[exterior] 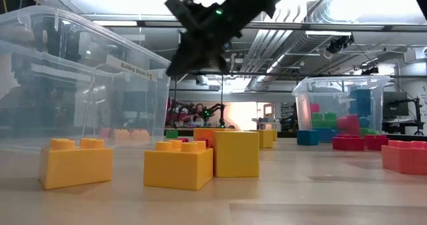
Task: Sort blocks by size
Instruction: Adjust the left transparent bin
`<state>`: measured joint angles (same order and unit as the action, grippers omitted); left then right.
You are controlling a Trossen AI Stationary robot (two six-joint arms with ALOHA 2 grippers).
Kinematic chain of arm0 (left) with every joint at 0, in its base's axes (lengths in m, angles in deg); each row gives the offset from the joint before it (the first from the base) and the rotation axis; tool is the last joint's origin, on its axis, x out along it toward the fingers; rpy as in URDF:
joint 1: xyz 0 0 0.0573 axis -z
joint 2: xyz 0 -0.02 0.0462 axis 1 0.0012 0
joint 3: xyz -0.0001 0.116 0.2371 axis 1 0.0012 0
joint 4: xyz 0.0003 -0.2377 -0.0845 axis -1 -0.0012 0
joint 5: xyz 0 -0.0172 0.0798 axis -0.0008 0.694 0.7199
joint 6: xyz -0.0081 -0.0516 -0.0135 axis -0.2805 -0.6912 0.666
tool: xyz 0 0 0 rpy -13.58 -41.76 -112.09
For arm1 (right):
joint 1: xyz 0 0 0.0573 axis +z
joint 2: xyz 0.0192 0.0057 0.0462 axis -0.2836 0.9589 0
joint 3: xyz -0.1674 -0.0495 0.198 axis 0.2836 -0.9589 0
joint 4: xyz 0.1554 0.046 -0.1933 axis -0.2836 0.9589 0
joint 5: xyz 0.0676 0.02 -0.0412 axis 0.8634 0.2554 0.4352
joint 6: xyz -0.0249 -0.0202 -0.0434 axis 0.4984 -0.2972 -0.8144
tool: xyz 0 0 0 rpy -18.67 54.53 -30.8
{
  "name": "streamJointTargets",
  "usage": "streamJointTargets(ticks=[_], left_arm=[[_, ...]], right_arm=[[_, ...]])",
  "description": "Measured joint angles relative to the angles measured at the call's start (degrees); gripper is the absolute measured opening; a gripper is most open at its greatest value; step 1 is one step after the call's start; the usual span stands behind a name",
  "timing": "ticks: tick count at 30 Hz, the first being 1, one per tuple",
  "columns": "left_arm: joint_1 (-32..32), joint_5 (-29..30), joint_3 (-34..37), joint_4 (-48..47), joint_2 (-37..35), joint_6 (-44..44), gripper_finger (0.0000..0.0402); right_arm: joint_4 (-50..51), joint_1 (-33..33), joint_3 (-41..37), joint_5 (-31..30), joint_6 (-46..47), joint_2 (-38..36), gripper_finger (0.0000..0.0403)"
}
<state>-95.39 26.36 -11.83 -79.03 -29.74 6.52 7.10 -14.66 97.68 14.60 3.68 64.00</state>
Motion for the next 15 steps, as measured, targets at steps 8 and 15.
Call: streamJointTargets(ticks=[8, 15], left_arm=[[0.00, -0.54, -0.02, 3.72, -1.20, 1.92, 0.0000], [0.00, -0.92, -0.02, 3.38, -3.03, 1.94, 0.0000]], right_arm=[[5.02, -0.50, 14.97, 1.87, -5.11, 10.06, 0.0000], [11.33, -0.41, 30.60, 4.01, -10.44, 19.16, 0.0000]])
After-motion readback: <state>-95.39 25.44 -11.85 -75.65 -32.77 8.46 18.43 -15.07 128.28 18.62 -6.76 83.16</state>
